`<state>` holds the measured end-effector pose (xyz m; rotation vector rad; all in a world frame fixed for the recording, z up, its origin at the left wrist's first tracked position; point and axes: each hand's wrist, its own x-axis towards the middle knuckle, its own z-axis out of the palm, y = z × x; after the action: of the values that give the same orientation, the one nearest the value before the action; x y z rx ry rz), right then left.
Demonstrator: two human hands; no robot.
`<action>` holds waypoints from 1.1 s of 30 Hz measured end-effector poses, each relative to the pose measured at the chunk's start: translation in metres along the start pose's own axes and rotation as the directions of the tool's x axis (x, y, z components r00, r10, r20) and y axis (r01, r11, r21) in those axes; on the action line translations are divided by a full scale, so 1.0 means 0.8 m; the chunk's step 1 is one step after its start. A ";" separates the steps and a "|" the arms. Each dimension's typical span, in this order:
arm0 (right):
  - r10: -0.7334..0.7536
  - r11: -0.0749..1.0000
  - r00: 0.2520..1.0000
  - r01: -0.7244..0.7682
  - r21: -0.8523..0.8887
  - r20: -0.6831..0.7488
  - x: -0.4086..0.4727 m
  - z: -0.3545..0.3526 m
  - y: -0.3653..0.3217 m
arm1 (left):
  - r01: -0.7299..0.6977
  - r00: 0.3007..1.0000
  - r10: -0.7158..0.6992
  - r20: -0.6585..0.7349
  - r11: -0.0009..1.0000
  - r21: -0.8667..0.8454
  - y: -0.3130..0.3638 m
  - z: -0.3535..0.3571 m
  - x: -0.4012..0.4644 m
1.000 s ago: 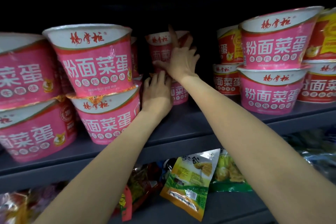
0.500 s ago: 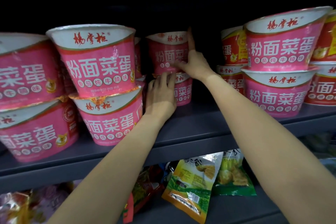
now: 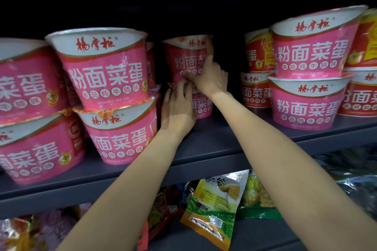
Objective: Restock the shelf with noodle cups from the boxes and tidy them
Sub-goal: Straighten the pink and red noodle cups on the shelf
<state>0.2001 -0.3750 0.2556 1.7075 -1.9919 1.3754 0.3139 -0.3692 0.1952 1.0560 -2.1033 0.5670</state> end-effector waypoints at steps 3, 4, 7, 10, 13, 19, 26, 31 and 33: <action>0.016 0.999 1.000 -0.017 0.038 0.023 0.000 -0.001 -0.002 | 0.009 1.000 -0.009 0.002 1.000 -0.003 -0.001 0.000 0.000; 0.022 0.998 0.999 -0.024 0.053 0.036 0.000 -0.001 -0.003 | 0.018 1.000 -0.018 0.010 1.000 -0.004 -0.001 0.000 0.000; 0.028 0.987 0.996 -0.041 0.152 0.085 -0.002 -0.002 -0.003 | 0.032 0.999 -0.032 0.022 0.999 -0.025 -0.002 0.000 -0.001; -0.015 0.979 0.997 0.000 0.202 0.076 -0.023 -0.017 0.003 | 0.054 0.997 -0.054 0.060 0.998 0.012 -0.003 -0.001 0.001; -0.093 0.988 0.995 0.095 0.118 -0.020 -0.081 -0.055 0.020 | 0.061 0.996 -0.064 0.057 0.996 0.059 0.000 -0.010 0.002; -0.062 0.982 0.834 0.151 0.118 -0.549 -0.187 -0.168 0.094 | -0.105 0.992 0.126 0.005 0.848 -0.520 0.084 -0.068 0.009; 0.282 0.899 0.924 -0.160 0.407 -0.259 -0.153 -0.215 0.182 | 0.246 0.953 0.060 0.297 0.421 -0.873 0.207 -0.050 0.030; 0.208 0.913 0.972 -0.152 0.378 -0.112 -0.160 -0.215 0.171 | 0.230 0.967 -0.002 0.254 0.431 -0.872 0.219 -0.037 0.016; 0.211 0.903 0.973 -0.158 0.400 -0.092 -0.164 -0.215 0.170 | 0.195 0.980 -0.068 0.187 0.493 -0.848 0.207 -0.041 -0.004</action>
<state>0.0563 -0.1728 0.1959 1.5403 -1.9435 2.0128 0.1926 -0.2522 0.2032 0.6181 -1.9619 -0.6582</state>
